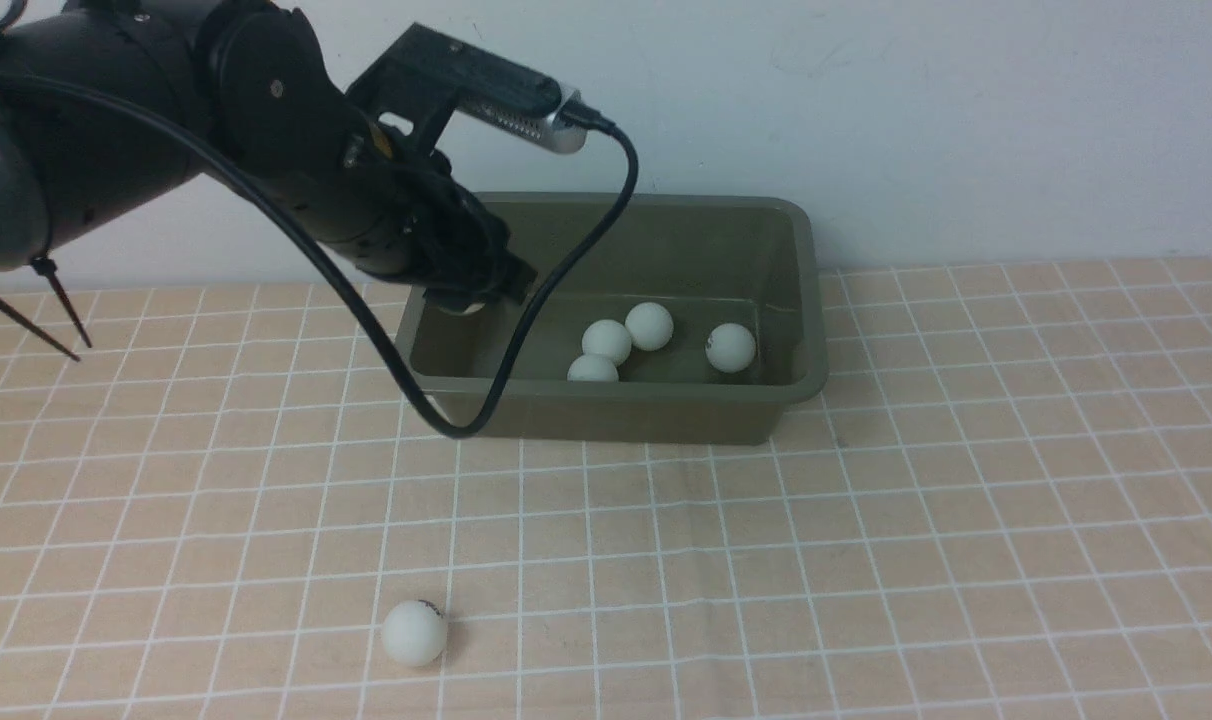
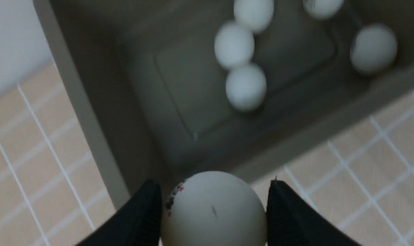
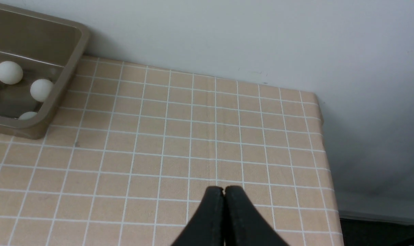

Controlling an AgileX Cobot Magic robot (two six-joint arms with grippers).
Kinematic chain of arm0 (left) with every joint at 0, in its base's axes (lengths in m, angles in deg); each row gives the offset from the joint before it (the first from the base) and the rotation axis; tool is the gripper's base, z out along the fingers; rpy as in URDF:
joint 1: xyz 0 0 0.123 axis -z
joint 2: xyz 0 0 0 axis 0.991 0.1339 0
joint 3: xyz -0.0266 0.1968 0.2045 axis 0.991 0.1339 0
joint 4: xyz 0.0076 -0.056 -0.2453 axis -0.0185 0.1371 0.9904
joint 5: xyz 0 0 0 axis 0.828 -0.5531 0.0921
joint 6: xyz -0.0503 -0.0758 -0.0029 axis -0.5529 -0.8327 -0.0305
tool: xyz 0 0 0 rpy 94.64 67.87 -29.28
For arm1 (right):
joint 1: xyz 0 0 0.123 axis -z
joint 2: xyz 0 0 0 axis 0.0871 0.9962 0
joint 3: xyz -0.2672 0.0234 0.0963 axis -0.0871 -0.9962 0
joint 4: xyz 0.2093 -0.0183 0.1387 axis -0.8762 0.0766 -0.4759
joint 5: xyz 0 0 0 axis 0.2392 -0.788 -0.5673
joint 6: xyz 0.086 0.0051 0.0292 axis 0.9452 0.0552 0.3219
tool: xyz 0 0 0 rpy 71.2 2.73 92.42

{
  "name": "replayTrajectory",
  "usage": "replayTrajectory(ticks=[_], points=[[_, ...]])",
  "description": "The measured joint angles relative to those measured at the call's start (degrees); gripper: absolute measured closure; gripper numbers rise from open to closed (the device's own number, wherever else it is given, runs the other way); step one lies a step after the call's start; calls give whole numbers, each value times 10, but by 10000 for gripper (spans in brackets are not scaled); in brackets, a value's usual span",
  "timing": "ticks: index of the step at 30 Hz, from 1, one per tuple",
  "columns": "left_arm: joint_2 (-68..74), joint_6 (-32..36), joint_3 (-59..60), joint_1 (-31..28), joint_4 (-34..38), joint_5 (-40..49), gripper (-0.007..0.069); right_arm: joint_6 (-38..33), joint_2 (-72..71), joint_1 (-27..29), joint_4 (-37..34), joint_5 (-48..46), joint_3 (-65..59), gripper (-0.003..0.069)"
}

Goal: Put the table tennis balls into the box on the light coffee tablecloth.
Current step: 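Drop the ball into the bin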

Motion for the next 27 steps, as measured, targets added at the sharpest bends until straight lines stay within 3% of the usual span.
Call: replayTrajectory(ticks=[7,13,22,26,27], points=[[130,30,-31,0,11,-113,314,0,0,0,-11,0,0,677],[219,32,-100,0,11,-110,280,0,0,0,-11,0,0,677],[241,30,-172,-1,40,-59,241,0,0,0,-11,-1,0,677],[235,16,-195,-2,39,10,239,0,0,0,-11,-1,0,677],[224,3,-206,-3,31,67,239,0,0,0,-11,-1,0,677]])
